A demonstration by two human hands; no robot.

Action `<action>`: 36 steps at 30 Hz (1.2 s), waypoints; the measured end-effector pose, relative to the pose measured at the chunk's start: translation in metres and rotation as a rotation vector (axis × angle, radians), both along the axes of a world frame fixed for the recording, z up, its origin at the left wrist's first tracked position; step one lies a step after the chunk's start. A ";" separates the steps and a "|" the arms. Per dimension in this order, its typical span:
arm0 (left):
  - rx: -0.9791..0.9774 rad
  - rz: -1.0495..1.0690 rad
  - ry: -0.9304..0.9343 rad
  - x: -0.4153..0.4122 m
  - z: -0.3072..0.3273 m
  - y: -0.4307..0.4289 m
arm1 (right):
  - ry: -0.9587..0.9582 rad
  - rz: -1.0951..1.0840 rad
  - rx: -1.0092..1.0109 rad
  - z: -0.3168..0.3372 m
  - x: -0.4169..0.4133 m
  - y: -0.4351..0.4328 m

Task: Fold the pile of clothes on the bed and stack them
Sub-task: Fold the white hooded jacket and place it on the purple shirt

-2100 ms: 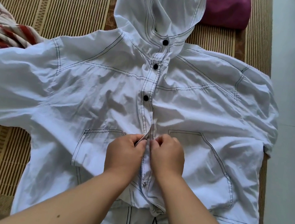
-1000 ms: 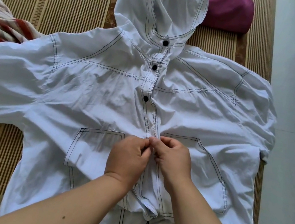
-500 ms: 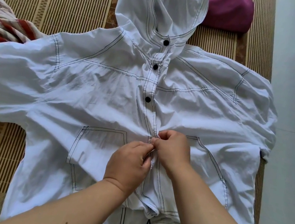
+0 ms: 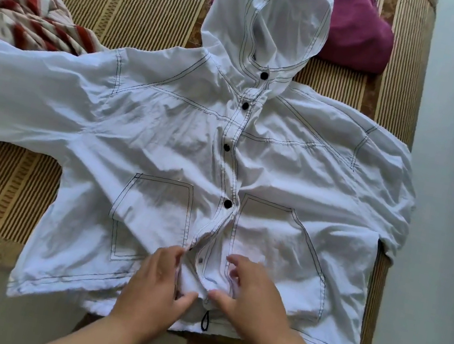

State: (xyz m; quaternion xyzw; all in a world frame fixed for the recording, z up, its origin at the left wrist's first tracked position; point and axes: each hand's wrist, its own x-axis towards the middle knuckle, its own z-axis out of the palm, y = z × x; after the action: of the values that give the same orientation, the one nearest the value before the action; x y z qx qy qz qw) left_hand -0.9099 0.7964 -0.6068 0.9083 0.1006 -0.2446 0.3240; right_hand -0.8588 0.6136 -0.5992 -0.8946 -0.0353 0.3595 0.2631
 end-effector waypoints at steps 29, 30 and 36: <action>0.363 -0.439 -0.182 -0.062 0.034 0.095 | -0.544 0.274 -0.154 0.047 -0.053 -0.037; 0.368 -0.411 -0.175 -0.063 0.036 0.087 | -0.614 0.279 -0.151 0.047 -0.058 -0.037; 0.195 -0.434 -0.296 -0.047 0.005 -0.010 | -0.629 0.110 -0.066 0.025 -0.071 -0.034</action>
State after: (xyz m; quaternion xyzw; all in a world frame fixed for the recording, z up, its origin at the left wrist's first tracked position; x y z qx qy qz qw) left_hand -0.9569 0.7865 -0.6018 0.9613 -0.1220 -0.1619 0.1864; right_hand -0.9297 0.5801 -0.5739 -0.9666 -0.1516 0.0802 0.1903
